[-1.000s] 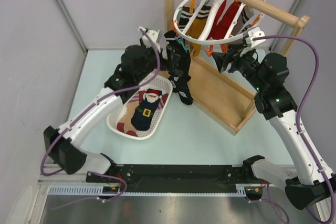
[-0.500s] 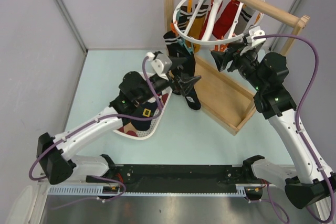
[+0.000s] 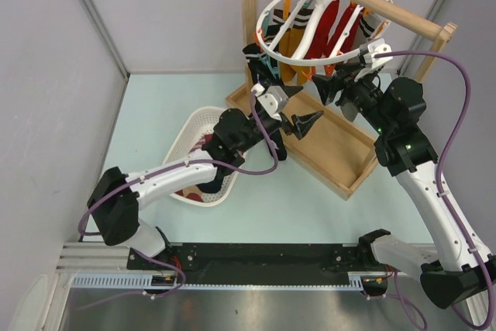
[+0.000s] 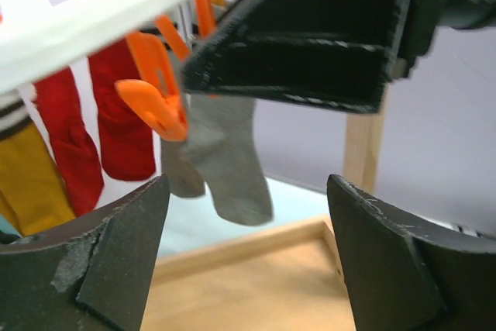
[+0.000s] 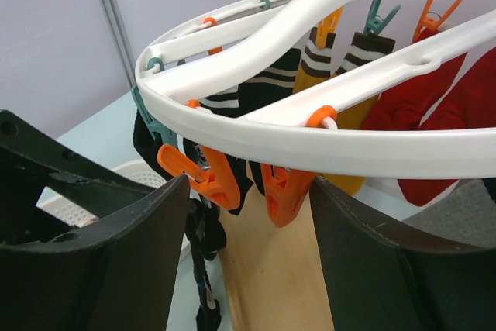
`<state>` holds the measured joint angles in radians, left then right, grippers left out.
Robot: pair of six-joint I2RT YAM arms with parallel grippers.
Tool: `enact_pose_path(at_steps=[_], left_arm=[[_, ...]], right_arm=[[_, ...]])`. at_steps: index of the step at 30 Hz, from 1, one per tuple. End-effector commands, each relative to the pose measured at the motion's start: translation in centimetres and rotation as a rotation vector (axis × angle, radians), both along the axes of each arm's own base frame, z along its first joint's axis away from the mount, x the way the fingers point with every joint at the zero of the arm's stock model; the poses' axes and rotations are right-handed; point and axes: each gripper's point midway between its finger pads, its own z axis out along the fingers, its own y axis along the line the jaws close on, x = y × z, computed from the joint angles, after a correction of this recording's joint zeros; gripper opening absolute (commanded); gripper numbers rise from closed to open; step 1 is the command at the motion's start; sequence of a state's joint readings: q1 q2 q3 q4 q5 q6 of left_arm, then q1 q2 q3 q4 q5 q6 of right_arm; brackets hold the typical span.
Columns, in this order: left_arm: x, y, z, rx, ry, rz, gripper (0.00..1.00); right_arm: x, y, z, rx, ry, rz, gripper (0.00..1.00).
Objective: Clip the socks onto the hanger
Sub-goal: Open the clamp at the hanger.
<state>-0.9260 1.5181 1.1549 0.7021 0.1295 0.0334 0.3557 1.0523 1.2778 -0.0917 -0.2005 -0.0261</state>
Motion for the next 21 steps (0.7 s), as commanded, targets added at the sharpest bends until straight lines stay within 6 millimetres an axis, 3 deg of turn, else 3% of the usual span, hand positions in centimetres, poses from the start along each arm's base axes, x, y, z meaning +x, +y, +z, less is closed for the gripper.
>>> enact_pose_path(at_steps=[1, 7, 13, 17, 21], left_arm=[[1.6, 1.4, 5.6, -0.165, -0.113, 0.055, 0.84], [3.5, 0.7, 6.2, -0.194, -0.105, 0.006, 0.80], [5.0, -0.1, 6.0, -0.198, -0.082, 0.002, 0.64], [5.2, -0.5, 5.6, -0.198, -0.076, -0.011, 0.57], [5.2, -0.8, 5.5, -0.203, -0.079, -0.021, 0.55]], right_arm=[[-1.1, -0.2, 3.0, 0.035, -0.080, 0.013, 0.68], [-1.4, -0.1, 3.2, 0.041, -0.083, 0.023, 0.67], [-1.7, -0.2, 3.4, 0.047, -0.086, 0.024, 0.67], [-2.2, -0.4, 4.0, 0.054, -0.103, 0.024, 0.67], [-2.6, -0.4, 4.3, 0.058, -0.112, 0.029, 0.67]])
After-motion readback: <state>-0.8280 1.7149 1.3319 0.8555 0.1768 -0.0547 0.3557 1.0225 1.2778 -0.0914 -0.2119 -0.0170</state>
